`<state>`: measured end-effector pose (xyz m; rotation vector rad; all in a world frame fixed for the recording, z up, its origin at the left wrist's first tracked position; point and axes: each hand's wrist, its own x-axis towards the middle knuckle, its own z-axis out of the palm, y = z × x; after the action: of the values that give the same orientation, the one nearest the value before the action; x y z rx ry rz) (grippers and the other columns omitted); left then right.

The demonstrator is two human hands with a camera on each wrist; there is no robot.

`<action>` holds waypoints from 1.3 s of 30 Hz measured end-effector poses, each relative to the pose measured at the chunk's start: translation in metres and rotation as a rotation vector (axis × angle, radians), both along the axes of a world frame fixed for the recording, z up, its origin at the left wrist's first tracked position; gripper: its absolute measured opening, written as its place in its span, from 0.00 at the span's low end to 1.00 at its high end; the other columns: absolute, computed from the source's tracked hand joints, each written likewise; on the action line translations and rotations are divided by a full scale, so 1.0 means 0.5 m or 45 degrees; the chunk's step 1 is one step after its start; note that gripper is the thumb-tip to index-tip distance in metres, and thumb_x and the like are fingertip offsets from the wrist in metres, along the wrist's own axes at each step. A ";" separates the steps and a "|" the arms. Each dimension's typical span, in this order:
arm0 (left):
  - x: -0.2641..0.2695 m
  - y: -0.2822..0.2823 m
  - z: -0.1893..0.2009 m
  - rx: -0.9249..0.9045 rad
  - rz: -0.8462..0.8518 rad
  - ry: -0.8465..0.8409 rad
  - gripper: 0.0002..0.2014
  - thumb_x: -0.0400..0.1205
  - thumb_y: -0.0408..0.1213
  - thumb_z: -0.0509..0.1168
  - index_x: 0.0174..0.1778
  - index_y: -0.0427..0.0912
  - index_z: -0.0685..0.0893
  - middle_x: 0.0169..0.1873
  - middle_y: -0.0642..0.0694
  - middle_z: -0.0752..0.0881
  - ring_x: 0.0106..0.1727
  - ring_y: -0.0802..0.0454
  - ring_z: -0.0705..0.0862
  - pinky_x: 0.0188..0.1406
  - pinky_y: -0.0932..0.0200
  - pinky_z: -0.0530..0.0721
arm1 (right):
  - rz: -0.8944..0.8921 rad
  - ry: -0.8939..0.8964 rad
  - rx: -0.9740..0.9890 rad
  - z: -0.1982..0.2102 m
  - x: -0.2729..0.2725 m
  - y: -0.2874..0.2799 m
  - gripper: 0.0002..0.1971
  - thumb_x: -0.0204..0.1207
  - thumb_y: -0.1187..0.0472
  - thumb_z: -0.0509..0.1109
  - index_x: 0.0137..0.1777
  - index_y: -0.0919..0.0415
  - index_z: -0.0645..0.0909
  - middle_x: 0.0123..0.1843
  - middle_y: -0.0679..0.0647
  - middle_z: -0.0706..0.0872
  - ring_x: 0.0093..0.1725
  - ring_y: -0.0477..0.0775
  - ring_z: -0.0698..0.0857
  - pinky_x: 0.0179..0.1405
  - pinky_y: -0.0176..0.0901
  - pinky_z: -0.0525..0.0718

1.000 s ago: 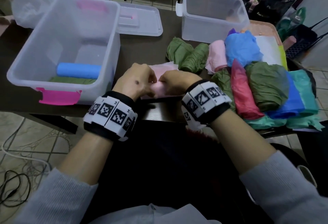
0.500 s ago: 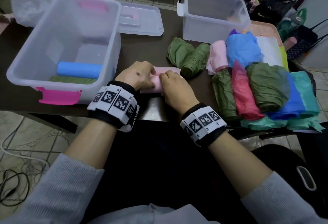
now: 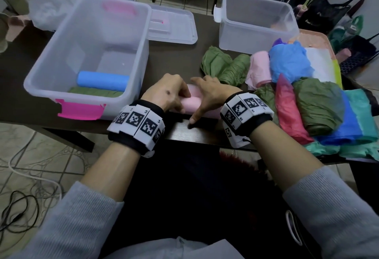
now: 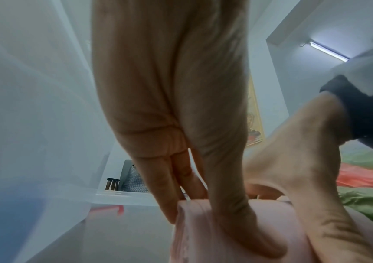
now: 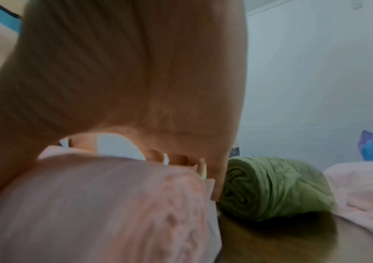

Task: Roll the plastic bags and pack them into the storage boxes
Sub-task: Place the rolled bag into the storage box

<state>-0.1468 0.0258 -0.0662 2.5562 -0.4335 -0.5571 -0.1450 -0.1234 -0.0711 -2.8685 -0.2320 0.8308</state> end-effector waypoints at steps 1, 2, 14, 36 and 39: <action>0.001 0.001 0.001 0.001 0.003 0.003 0.27 0.66 0.30 0.79 0.62 0.45 0.86 0.56 0.44 0.87 0.56 0.49 0.83 0.52 0.63 0.77 | 0.010 -0.003 -0.020 -0.006 0.001 0.000 0.63 0.47 0.38 0.85 0.80 0.54 0.55 0.75 0.57 0.65 0.75 0.58 0.62 0.71 0.53 0.68; 0.001 0.001 0.000 0.004 0.006 0.008 0.27 0.67 0.30 0.79 0.63 0.45 0.85 0.56 0.44 0.87 0.56 0.49 0.84 0.52 0.64 0.77 | 0.002 -0.007 -0.015 -0.010 0.002 0.001 0.60 0.47 0.38 0.84 0.78 0.56 0.59 0.71 0.56 0.69 0.72 0.57 0.65 0.66 0.52 0.70; 0.006 -0.001 -0.017 -0.014 0.057 -0.039 0.24 0.73 0.28 0.72 0.65 0.48 0.83 0.59 0.42 0.86 0.60 0.44 0.83 0.62 0.49 0.81 | 0.132 -0.321 0.116 -0.037 -0.052 -0.004 0.33 0.72 0.40 0.70 0.69 0.63 0.71 0.62 0.61 0.77 0.63 0.61 0.75 0.62 0.52 0.75; -0.064 0.298 0.086 -0.273 1.416 -0.516 0.31 0.82 0.51 0.60 0.75 0.34 0.67 0.74 0.34 0.69 0.75 0.37 0.67 0.72 0.47 0.67 | -0.139 -0.706 0.978 0.119 0.033 0.179 0.22 0.83 0.48 0.59 0.67 0.65 0.70 0.55 0.55 0.76 0.51 0.52 0.77 0.43 0.38 0.71; -0.070 0.320 0.060 -0.362 1.519 -0.300 0.28 0.83 0.52 0.58 0.71 0.34 0.73 0.69 0.33 0.76 0.69 0.36 0.75 0.65 0.48 0.73 | 0.060 -0.781 0.837 0.152 0.056 0.228 0.21 0.83 0.50 0.60 0.67 0.66 0.70 0.54 0.53 0.73 0.53 0.50 0.72 0.46 0.38 0.66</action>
<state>-0.1817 0.1858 -0.0361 2.1016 0.8523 0.2368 -0.1168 -0.0095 0.0048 -2.3869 -0.5227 -0.1482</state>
